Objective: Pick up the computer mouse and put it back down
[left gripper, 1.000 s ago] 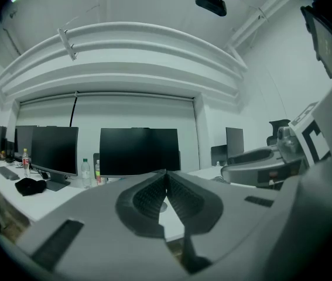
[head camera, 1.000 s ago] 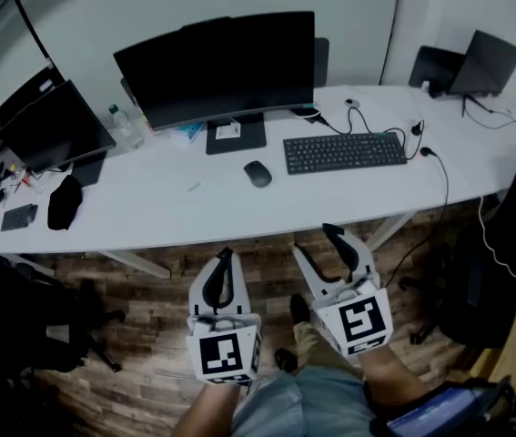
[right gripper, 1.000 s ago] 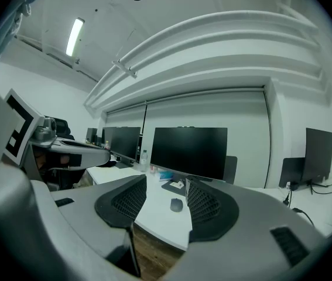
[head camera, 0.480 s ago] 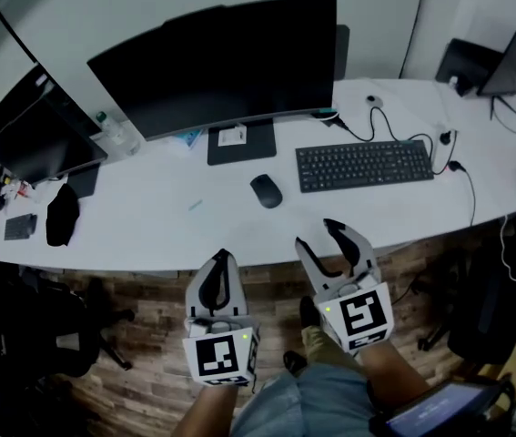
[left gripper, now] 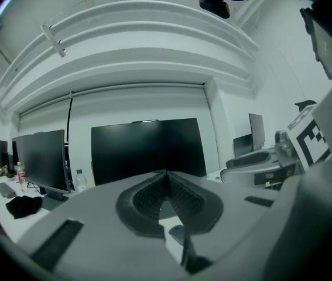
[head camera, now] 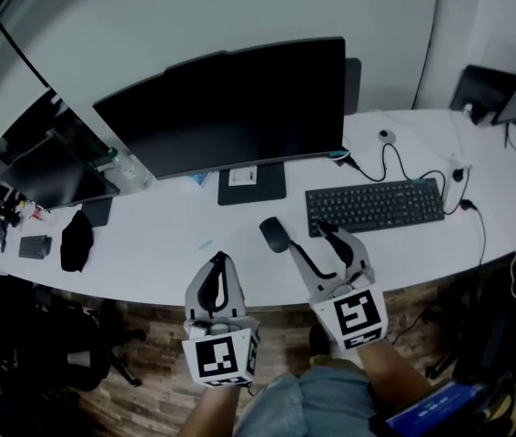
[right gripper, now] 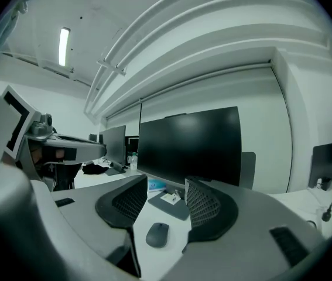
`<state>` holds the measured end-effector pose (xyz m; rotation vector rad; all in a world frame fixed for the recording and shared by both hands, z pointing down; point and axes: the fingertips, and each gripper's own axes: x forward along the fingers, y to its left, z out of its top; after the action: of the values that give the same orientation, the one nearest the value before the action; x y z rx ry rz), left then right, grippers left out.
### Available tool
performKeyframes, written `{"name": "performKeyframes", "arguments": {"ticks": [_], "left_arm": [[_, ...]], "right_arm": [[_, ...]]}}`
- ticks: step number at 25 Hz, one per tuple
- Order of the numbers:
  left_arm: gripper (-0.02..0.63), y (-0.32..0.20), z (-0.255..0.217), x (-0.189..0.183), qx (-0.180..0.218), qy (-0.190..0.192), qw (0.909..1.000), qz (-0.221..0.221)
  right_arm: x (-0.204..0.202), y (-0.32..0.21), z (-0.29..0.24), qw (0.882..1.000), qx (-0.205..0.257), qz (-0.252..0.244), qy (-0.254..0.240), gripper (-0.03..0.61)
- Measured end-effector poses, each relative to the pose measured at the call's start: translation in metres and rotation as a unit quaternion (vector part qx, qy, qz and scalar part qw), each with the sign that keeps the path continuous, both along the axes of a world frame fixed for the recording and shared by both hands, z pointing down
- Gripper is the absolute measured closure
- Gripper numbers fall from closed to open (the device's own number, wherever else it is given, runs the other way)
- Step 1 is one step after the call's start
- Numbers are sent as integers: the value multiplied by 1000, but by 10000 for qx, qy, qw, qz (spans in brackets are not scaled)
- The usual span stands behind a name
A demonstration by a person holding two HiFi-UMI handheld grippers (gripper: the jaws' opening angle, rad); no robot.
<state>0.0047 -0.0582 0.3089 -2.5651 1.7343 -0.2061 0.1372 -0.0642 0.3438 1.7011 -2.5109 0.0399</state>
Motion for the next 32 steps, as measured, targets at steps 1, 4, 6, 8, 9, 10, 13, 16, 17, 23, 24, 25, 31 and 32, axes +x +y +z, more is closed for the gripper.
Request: {"name": "performKeyframes", "arguments": {"ticks": [1,4,6,8,9,10,13,16,17,23,24,25,31,32], "left_arm": [[606,-4,-4,0,59,4,10000,-45],[606,-12,-12,-4,194,23,9997,-174],[606,-16,-15,-9,233,15,9994,-247],[606,-20,-16,-16,279,-15,9991,-316],[606,-22,-15,-20,280,-16,9990,-354],[606,-24,-14,-24,267,1,9989,-390],[606,-31,-8,-36,202,90,9989,-414],[606,-42,1,-44,90,184,9992,-350],[606,-47,2,-47,81,202,9993,-313],[606,-72,16,-59,-139,279,9995,-102],[606,-75,19,-60,-176,289,9994,-66],[606,-78,22,-61,-214,299,9993,-31],[606,-96,45,-64,-525,316,9981,116],[606,-98,50,-64,-579,311,9977,138]], "right_arm": [[-1,-6,-2,10000,43,-58,18,362],[-7,-21,-9,9997,144,-210,42,360],[-10,-29,-12,9995,182,-249,20,358],[-15,-37,-14,9993,209,-301,43,356],[-17,-41,-13,9992,213,-333,78,356],[-20,-44,-12,9991,201,-355,107,354],[-30,-52,-6,9990,106,-387,183,348],[-41,-61,2,9989,-5,-393,273,339],[-44,-64,4,9989,-51,-369,280,337],[-55,-80,30,9978,-406,-228,473,321],[-56,-83,36,9974,-465,-208,500,318],[-57,-85,42,9971,-530,-186,516,314],[-59,-95,77,9943,-974,-3,430,299],[-59,-97,83,9936,-1041,8,437,298]]}}
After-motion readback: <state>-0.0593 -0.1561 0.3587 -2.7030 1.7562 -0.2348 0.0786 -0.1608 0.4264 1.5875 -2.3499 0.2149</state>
